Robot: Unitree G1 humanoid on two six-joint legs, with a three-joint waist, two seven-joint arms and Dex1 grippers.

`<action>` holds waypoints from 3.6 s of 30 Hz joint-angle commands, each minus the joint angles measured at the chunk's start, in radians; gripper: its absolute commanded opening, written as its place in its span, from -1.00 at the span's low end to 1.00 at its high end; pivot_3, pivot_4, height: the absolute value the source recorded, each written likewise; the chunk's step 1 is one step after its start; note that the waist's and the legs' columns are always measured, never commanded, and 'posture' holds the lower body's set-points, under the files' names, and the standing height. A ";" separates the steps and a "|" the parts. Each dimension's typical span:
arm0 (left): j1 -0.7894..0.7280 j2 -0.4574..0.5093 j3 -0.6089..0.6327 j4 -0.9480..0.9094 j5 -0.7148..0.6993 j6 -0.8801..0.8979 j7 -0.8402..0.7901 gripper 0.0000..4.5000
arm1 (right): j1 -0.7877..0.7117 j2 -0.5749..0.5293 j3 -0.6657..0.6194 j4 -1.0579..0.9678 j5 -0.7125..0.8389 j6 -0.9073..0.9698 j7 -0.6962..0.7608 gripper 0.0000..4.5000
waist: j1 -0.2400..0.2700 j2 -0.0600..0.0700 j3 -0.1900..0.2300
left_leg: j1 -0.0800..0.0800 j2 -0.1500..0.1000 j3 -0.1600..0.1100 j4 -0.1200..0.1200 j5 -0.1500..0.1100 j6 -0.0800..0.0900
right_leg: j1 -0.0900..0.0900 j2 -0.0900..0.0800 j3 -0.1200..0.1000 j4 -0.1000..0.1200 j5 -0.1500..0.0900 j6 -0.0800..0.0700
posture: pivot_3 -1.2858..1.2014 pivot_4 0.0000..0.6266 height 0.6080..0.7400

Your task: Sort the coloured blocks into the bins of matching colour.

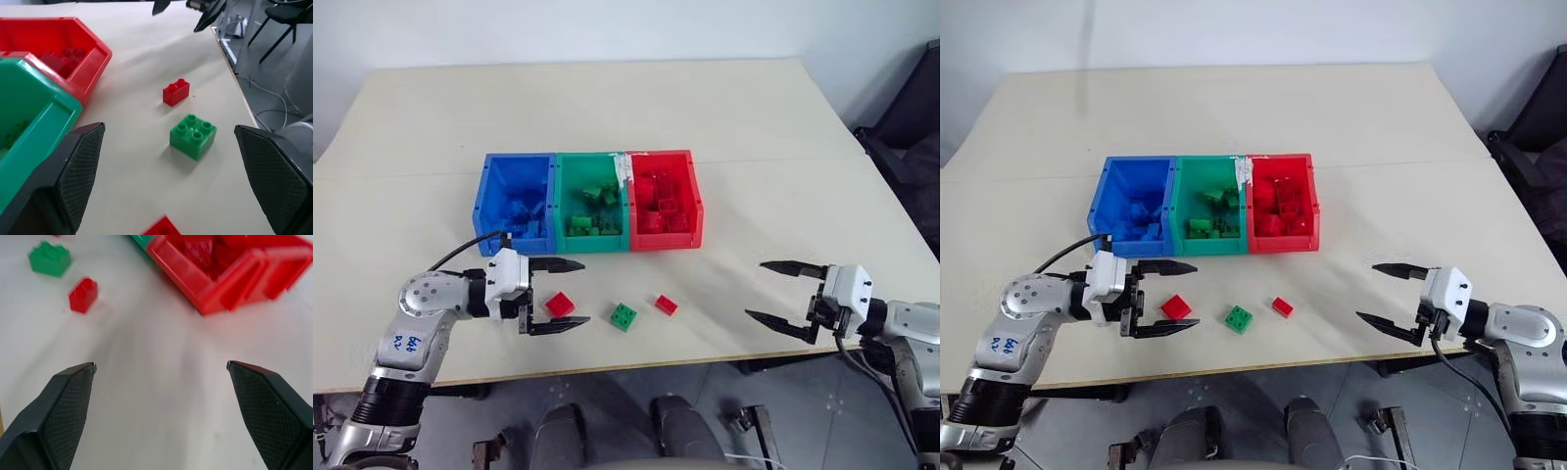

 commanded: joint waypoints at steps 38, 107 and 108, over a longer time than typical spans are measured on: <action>0.263 -0.104 0.251 -0.320 -0.126 0.130 0.361 1.00 | -0.617 0.299 0.238 0.040 -0.118 0.509 -0.505 -0.79 | 0.010 -0.001 0.000 | -0.002 0.004 0.009 0.000 -0.009 0.002 | -0.005 0.001 0.004 -0.006 0.000 -0.001 | 0.03 -0.52 1.00; 0.485 0.027 0.361 -0.256 -0.130 0.017 0.077 1.00 | -0.321 0.291 0.555 -0.155 -0.183 0.373 -0.222 -0.38 | 0.001 -0.001 -0.001 | 0.000 0.008 0.016 0.001 -0.015 0.000 | -0.006 0.004 0.006 -0.009 0.000 -0.002 | 0.03 -0.52 1.00; 0.483 0.020 0.362 -0.262 -0.134 0.022 0.090 1.00 | -0.327 0.294 0.541 -0.158 -0.166 0.365 -0.213 -0.38 | 0.001 -0.001 -0.001 | 0.000 0.008 0.016 0.001 -0.015 0.000 | -0.006 0.004 0.006 -0.009 0.000 -0.002 | 0.03 -0.52 1.00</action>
